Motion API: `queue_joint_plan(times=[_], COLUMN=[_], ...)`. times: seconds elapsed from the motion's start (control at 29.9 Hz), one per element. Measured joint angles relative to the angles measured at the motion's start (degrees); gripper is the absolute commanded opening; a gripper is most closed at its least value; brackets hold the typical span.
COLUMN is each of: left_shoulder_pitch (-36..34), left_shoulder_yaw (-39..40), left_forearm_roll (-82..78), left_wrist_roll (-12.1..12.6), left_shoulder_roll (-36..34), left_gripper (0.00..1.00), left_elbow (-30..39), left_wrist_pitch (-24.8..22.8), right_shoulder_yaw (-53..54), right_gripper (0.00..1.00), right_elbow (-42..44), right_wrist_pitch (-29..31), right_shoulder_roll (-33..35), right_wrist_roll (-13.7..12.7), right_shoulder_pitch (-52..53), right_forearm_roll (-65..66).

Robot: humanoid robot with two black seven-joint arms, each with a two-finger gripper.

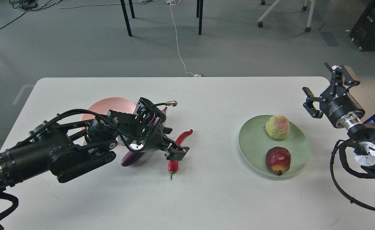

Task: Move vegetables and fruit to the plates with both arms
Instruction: 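Reach the left gripper to the red chili pepper and grasp it, then lift the chili pepper onto the pink plate and release it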

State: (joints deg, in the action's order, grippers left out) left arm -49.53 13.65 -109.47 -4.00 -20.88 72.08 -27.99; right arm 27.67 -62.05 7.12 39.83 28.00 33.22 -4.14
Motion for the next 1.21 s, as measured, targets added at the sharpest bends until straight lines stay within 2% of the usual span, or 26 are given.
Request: queue_joint_plan(times=[0.27, 0.74, 0.87, 0.94, 1.0, 1.21], left_shoulder_pitch=[0.4, 0.9, 1.2, 1.5, 1.6, 2.4], left_shoulder_yaw=[-0.3, -0.6, -0.6, -0.6, -0.6, -0.6], left_forearm_roll=[0.8, 0.1, 0.0, 0.0, 0.0, 0.0], left_wrist_roll=[0.8, 1.3, 1.3, 1.3, 1.3, 1.3], left_shoulder_roll=[3.5, 3.9, 3.9, 3.9, 3.9, 3.9], left_gripper=[0.94, 0.91, 0.87, 0.82, 0.72, 0.28], left_elbow=[-1.7, -5.0, -5.6, -6.2, -6.5, -6.8], left_wrist_pitch=[0.0, 0.0, 0.0, 0.0, 0.0, 0.0], right_shoulder_yaw=[0.0, 0.6, 0.7, 0.7, 0.7, 0.8], right_gripper=[0.98, 0.98, 0.98, 0.98, 0.98, 0.98], right_elbow=[-0.3, -0.5, -0.6, -0.6, -0.6, -0.6], right_wrist_pitch=[0.0, 0.0, 0.1, 0.1, 0.1, 0.1], right_shoulder_roll=[0.0, 0.0, 0.0, 0.0, 0.0, 0.0], right_wrist_roll=[0.0, 0.0, 0.0, 0.0, 0.0, 0.0], right_shoulder_pitch=[-0.2, -1.2, -1.6, -1.7, -1.7, -1.7], right_forearm_roll=[0.0, 0.2, 0.2, 0.2, 0.2, 0.3])
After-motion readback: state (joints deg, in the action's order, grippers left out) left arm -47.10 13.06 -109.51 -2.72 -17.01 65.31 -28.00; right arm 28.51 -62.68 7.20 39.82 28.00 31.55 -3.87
